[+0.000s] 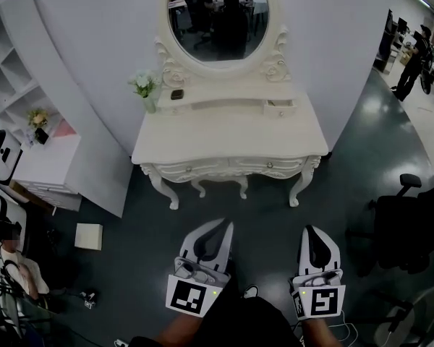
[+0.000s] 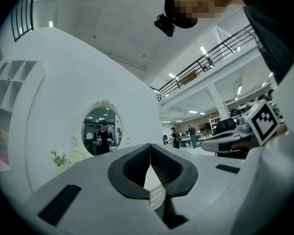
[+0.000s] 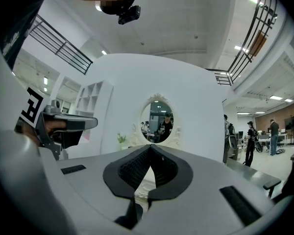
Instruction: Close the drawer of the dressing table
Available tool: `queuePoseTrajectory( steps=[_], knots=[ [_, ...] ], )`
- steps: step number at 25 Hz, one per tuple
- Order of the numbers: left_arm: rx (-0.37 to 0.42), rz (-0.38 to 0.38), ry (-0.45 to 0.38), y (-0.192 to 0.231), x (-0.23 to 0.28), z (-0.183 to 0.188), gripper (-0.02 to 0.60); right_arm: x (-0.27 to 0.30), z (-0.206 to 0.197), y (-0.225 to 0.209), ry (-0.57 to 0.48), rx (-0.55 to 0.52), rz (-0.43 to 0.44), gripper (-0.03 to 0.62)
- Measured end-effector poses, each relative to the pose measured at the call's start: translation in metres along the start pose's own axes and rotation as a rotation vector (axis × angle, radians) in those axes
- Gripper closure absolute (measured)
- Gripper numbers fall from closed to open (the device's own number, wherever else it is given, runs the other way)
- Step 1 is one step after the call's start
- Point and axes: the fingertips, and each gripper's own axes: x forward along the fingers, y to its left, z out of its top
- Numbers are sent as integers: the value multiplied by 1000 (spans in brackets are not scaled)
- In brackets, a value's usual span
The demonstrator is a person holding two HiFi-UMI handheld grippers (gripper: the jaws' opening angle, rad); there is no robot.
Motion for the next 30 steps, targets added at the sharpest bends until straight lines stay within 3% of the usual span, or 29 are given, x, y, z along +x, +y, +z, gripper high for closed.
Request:
queuePoseTrajectory(
  steps=[8, 30],
  knots=[
    [-6, -68, -30, -4, 36, -1, 577, 17, -8, -18, 14, -1, -39, 595],
    [1, -101, -26, 60, 130, -9, 577, 122, -10, -47, 9, 2, -77, 595]
  ],
)
